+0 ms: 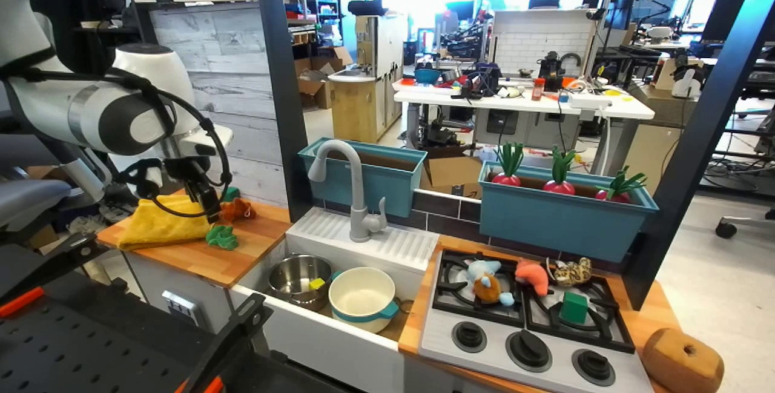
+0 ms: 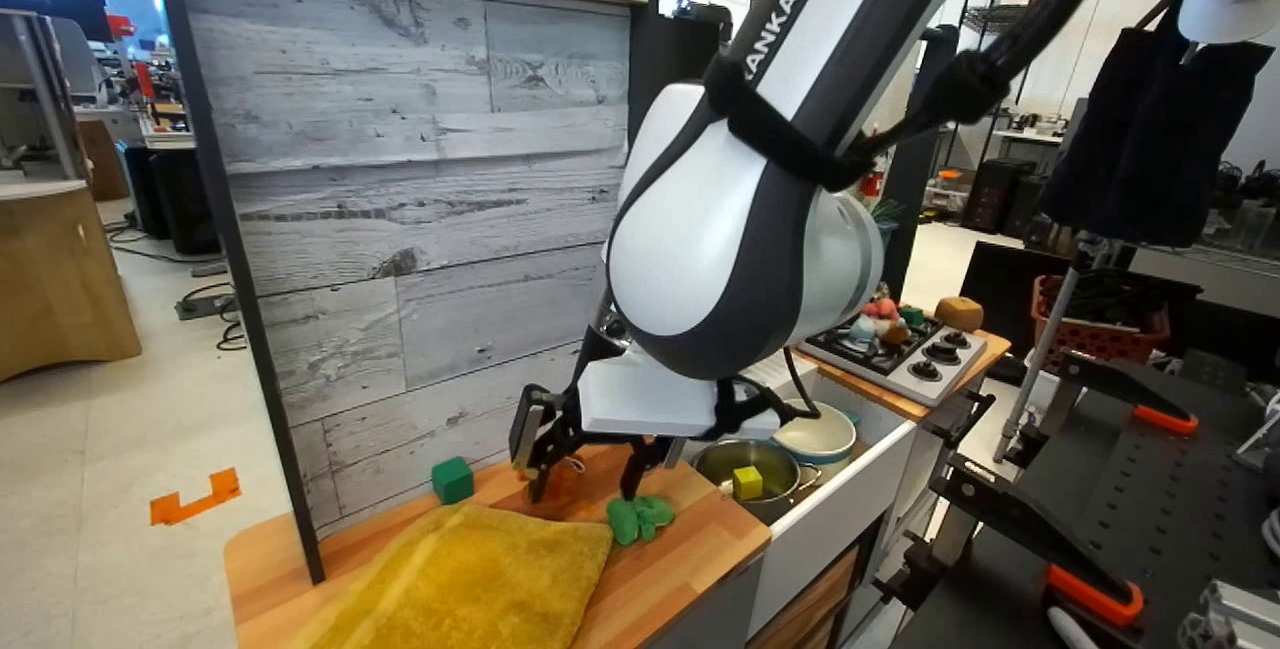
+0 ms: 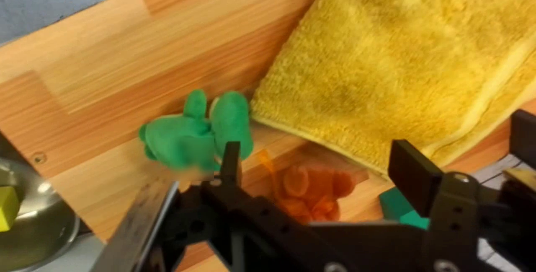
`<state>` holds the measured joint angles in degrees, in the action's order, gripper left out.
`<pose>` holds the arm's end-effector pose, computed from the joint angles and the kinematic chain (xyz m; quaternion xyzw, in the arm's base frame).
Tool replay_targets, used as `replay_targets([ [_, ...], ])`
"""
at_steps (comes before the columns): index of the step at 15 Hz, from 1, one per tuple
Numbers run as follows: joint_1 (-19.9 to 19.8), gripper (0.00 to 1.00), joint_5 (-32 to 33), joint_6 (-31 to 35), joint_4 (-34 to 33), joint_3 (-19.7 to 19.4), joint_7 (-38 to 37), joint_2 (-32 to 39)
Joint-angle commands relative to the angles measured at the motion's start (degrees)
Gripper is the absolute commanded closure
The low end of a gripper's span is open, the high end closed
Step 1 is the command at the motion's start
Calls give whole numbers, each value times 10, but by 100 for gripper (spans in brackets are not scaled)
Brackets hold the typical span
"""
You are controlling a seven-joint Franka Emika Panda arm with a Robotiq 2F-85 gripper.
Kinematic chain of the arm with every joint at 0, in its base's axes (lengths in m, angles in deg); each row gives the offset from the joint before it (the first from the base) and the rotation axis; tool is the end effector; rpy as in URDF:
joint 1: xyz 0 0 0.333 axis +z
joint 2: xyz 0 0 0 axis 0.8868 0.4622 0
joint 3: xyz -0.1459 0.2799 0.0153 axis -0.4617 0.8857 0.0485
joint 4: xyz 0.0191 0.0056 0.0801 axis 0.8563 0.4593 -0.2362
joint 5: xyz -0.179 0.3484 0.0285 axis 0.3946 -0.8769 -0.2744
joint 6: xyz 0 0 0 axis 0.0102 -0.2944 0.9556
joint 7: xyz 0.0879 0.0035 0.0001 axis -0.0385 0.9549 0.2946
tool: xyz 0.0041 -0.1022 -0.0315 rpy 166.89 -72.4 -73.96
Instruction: Pick up all the plush toys from the counter and the stove, then wipe the counter
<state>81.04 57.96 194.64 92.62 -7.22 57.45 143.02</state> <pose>0.5614 0.2449 0.0171 -0.9808 0.1545 -0.0597 0.1026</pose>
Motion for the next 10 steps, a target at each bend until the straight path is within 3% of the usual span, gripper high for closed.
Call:
replay_targets([
  [1,12,23,-25,-21,-14,-15,5,15],
  [2,19,11,-28,-26,-13,-27,0,15],
  [3,29,7,-29,-29,-12,-41,-5,15],
  [5,41,0,-26,-29,-11,-63,-9,18],
  [7,53,0,-24,-34,-15,-81,-13,24],
  [8,54,6,-24,-35,-19,-84,-14,29],
  [9,47,25,-23,-46,-32,-79,-10,38],
  [10,42,26,-23,-48,-46,-75,-7,49],
])
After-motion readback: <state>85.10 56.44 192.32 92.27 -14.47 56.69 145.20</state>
